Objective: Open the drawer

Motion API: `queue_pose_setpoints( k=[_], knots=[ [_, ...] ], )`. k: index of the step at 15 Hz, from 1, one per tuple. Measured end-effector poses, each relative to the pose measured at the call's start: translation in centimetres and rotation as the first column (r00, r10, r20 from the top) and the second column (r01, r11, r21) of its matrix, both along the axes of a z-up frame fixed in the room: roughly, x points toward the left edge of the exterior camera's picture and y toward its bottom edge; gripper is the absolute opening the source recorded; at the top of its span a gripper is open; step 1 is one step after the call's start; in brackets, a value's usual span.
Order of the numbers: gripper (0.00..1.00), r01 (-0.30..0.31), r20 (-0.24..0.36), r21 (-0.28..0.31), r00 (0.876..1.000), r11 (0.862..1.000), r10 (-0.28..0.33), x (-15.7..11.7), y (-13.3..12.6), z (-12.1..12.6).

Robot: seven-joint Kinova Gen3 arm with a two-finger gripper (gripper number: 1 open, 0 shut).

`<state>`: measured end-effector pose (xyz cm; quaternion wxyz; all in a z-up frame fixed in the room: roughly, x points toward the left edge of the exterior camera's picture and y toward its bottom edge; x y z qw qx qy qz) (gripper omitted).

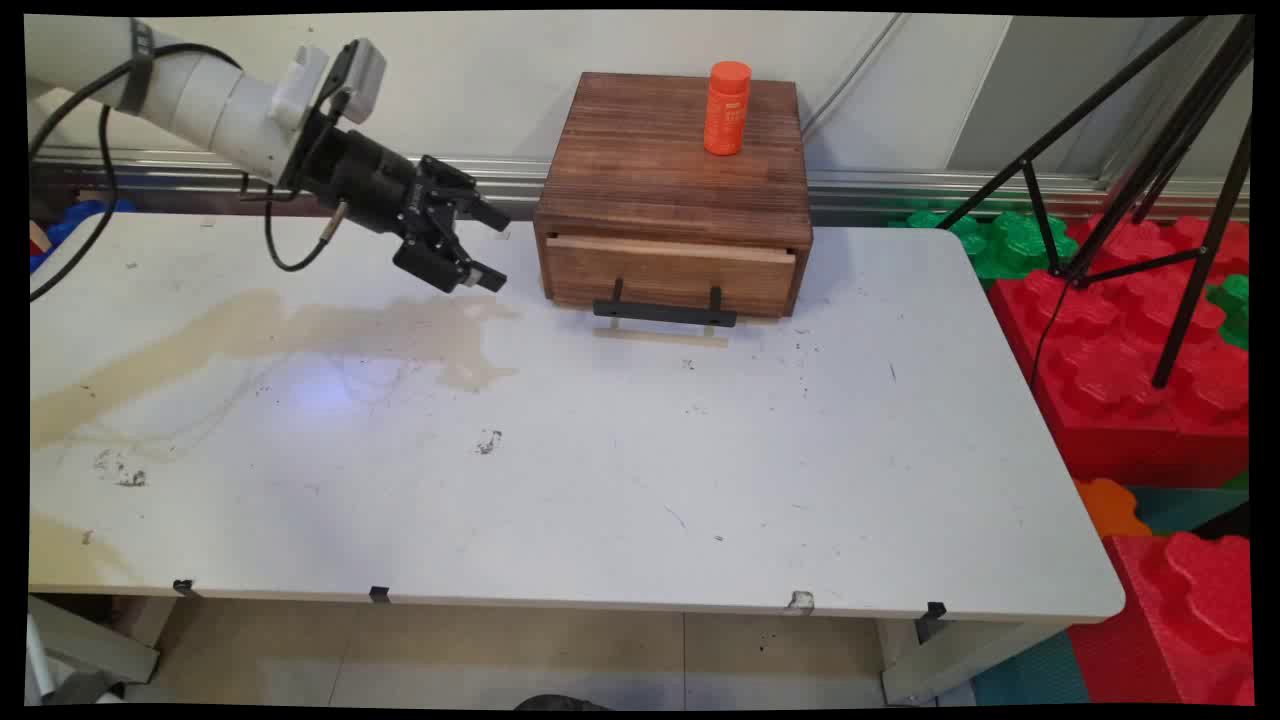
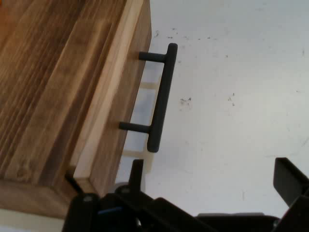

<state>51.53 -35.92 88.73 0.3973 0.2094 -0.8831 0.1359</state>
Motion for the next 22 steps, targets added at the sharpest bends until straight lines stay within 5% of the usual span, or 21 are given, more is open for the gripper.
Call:
queue_pose_setpoints(
  k=[11, 22],
  knots=[
    [1.00, 0.037, 0.048, -0.004, 0.998, 0.999, -0.037, -5.6, -3.4, -1.5],
    [1.00, 0.050, 0.132, 0.026, 0.990, 0.998, -0.053, -11.9, -8.0, -6.3]
  ],
)
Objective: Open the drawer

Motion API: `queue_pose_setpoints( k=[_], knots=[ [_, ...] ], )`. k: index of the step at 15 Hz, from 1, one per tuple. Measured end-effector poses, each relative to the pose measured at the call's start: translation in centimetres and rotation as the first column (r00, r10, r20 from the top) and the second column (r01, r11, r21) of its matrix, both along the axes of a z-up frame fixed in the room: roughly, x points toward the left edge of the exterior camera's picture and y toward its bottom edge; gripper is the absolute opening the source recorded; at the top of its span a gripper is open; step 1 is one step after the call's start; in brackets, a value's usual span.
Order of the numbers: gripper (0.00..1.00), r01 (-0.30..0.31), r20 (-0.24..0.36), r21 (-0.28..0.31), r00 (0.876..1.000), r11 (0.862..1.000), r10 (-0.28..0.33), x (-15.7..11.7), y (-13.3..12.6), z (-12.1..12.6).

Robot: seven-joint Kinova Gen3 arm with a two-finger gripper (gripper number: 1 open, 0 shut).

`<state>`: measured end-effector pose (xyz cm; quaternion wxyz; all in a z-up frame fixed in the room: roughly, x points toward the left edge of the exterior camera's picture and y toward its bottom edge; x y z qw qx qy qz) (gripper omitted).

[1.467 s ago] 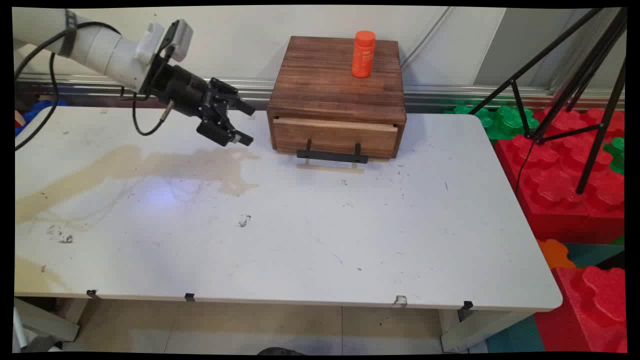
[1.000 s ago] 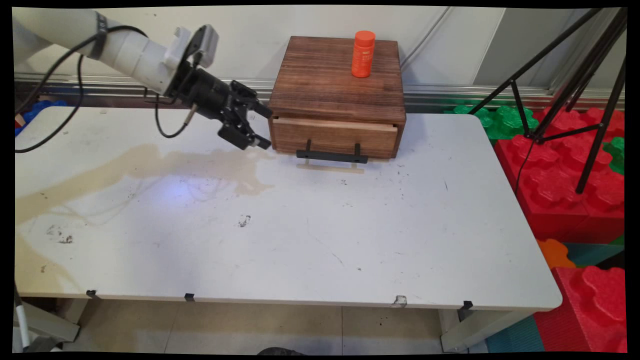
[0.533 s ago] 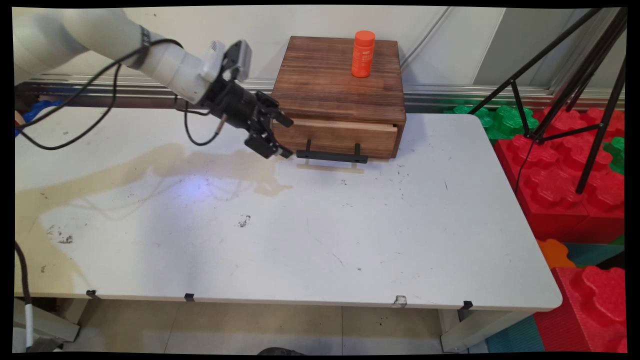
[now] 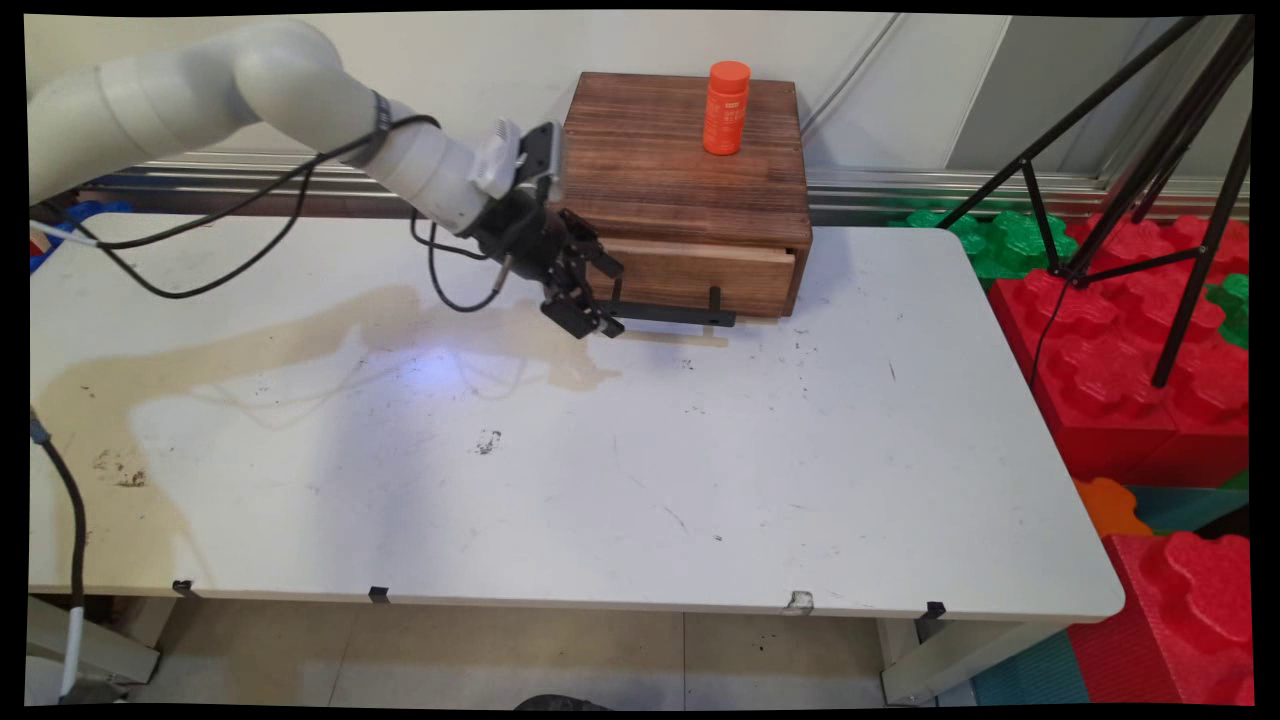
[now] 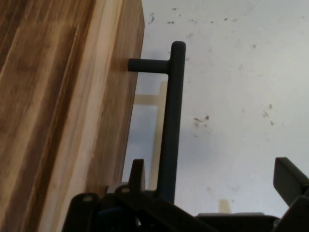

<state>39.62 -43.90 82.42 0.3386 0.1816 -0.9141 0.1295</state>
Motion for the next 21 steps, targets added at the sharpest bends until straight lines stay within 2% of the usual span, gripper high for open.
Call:
queue_pose_setpoints(
  k=[6, 13, 21],
  knots=[
    [1.00, 0.024, 0.042, 0.002, 0.999, 1.000, -0.024, -2.6, -1.7, -2.0],
    [1.00, 0.053, 0.084, -0.009, 0.995, 0.999, -0.052, -4.2, -2.1, -3.2],
    [1.00, 0.115, 0.139, -0.038, 0.984, 0.993, -0.109, -5.8, -2.0, -4.1]
  ],
)
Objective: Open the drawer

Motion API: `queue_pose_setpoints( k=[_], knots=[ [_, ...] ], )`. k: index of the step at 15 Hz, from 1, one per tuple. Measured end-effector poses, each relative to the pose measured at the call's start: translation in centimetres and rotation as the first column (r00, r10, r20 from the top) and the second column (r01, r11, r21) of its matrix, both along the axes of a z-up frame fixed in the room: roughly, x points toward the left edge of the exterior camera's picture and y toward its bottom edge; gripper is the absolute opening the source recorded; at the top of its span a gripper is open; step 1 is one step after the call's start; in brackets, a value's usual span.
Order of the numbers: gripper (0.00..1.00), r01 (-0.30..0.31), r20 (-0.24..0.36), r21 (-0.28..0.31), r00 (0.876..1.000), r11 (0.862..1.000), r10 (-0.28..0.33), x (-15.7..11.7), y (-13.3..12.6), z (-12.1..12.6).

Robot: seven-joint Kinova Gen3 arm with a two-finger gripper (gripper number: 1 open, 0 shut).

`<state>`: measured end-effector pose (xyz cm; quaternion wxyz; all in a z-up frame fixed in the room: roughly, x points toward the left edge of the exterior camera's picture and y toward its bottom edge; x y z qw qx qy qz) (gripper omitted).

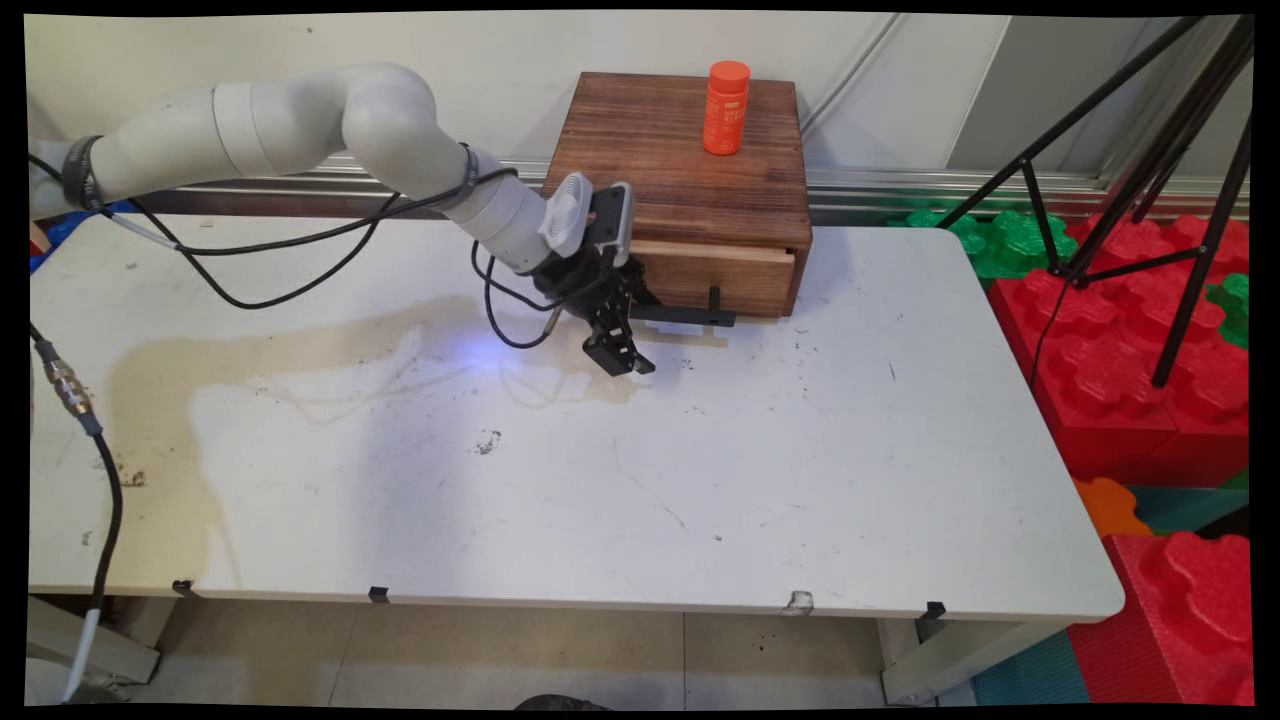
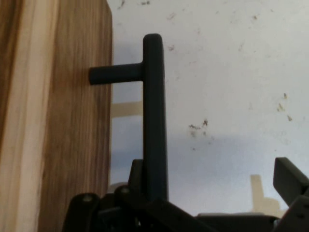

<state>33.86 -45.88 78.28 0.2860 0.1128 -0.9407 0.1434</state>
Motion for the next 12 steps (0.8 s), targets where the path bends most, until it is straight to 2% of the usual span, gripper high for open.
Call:
queue_pose_setpoints(
  k=[12],
  knots=[
    [1.00, 0.047, 0.022, -0.037, 0.999, 0.998, -0.046, -1.2, 1.8, -0.4]
  ],
)
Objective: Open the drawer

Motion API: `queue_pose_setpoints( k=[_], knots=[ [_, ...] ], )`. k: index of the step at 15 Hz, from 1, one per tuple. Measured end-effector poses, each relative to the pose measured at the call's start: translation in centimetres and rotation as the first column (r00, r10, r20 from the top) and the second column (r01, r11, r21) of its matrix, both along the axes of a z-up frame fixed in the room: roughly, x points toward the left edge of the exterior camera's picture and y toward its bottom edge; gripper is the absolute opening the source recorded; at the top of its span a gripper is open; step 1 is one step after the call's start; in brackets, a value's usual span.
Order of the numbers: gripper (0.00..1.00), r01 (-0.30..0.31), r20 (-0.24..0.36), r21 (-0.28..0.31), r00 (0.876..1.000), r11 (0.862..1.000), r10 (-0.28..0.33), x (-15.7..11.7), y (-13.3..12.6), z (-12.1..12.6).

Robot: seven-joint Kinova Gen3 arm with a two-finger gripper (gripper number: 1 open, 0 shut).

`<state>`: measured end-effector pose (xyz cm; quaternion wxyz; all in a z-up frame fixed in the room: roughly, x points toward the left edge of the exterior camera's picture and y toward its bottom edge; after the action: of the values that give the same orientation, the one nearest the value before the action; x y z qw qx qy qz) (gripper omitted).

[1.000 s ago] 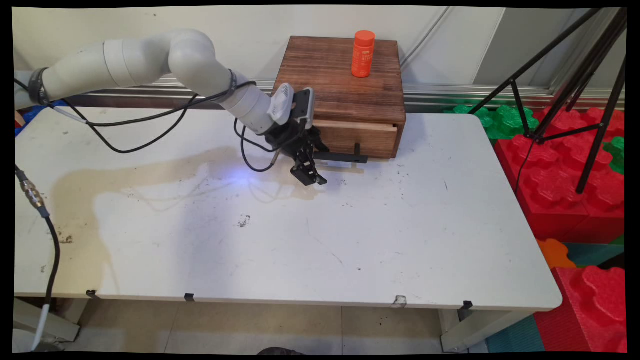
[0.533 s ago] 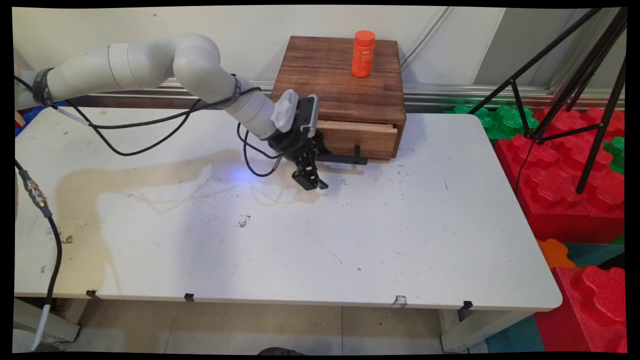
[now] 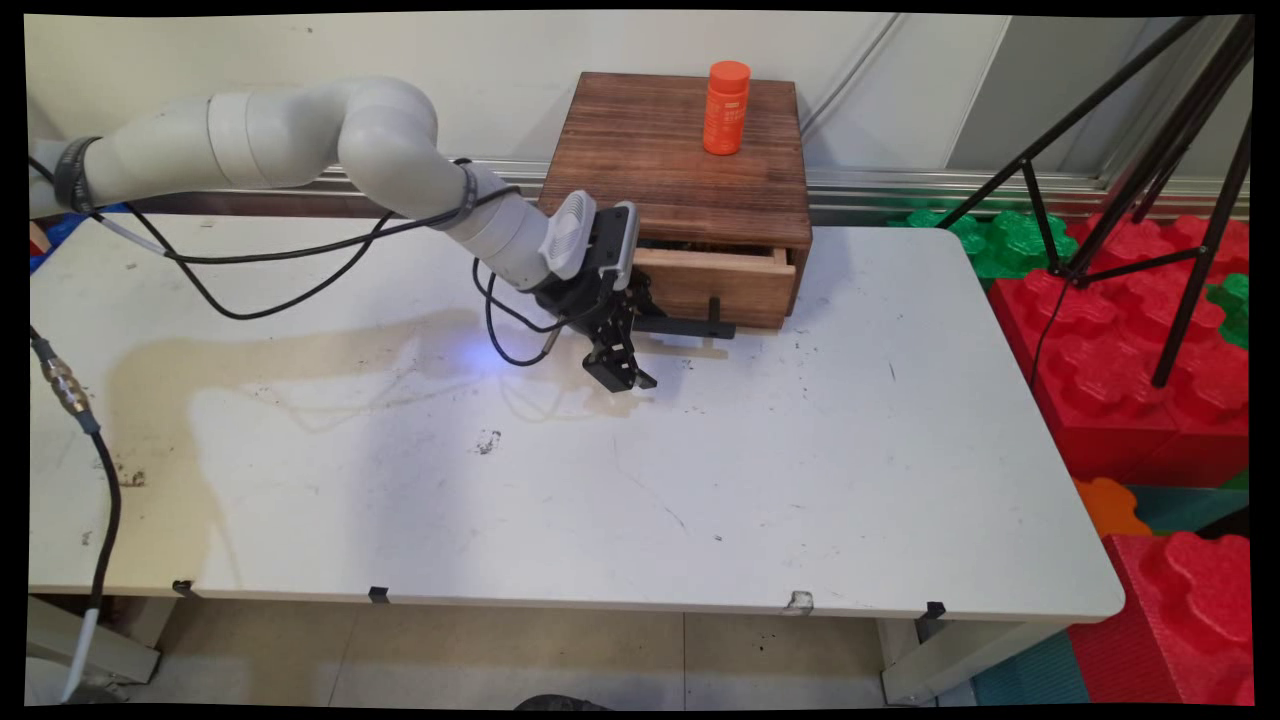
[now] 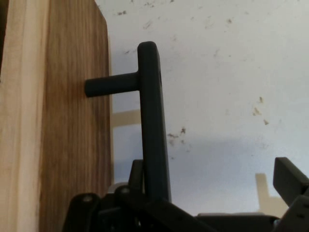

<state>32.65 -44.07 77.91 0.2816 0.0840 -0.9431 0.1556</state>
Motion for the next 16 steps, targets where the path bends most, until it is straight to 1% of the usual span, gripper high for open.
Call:
queue_pose_setpoints(
  k=[6, 16],
  knots=[
    [1.00, 0.010, 0.000, 0.002, 1.000, 1.000, -0.010, -0.5, 1.8, 0.0],
    [1.00, 0.032, -0.006, 0.026, 0.999, 0.999, -0.032, -1.5, 5.3, 0.0]
  ],
)
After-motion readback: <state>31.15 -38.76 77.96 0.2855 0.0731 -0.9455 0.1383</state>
